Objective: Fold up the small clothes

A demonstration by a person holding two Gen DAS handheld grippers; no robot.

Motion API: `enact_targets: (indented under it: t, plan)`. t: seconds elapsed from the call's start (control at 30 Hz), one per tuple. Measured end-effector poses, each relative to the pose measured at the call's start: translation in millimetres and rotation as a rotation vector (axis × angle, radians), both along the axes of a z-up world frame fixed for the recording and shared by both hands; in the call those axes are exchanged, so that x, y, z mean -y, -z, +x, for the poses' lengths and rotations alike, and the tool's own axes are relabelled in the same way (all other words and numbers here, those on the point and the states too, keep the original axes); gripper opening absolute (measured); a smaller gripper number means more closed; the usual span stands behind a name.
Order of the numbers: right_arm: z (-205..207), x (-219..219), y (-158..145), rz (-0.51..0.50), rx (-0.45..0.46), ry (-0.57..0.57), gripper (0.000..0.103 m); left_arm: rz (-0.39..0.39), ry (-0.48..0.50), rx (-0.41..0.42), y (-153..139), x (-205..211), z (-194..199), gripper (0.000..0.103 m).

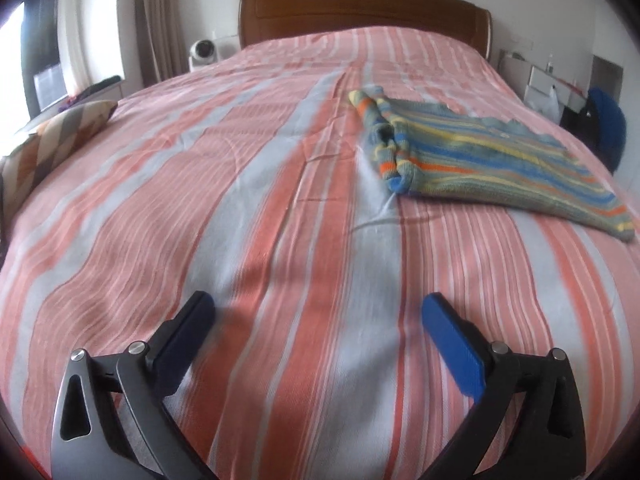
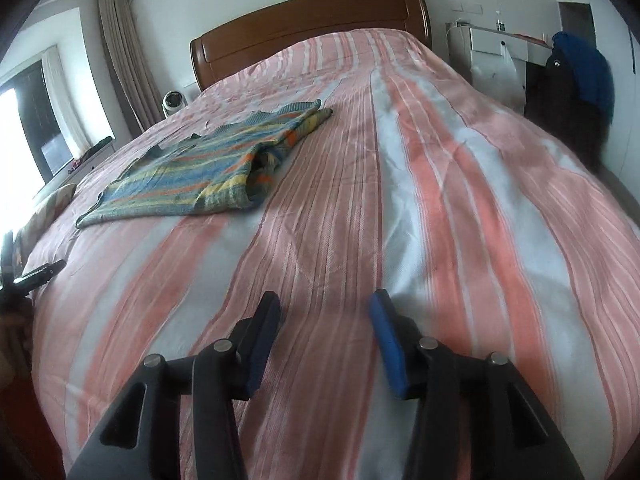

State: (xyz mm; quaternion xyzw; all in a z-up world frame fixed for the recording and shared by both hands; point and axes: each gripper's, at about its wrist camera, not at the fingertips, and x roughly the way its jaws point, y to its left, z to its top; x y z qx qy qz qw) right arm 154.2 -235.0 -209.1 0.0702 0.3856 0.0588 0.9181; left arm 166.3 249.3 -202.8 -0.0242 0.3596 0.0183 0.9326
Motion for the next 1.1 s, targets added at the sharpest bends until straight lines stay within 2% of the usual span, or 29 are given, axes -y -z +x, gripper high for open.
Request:
enact_targets:
  t: [0.13, 0.57, 0.9, 1.1]
  plan:
    - [-1, 4, 1, 0.022, -0.003, -0.004, 0.05, 0.031, -0.007, -0.001, 1, 4, 2, 0.103]
    - [-1, -6, 3, -0.044, -0.013, 0.005, 0.051, 0.084, -0.036, -0.025, 0, 13, -2, 0.102]
    - [0, -7, 3, -0.07, -0.019, 0.005, 0.052, 0.084, -0.034, -0.023, 0, 12, -4, 0.102]
    - [-1, -4, 4, -0.041, -0.006, 0.003, 0.052, 0.068, -0.026, -0.017, 1, 10, -4, 0.102]
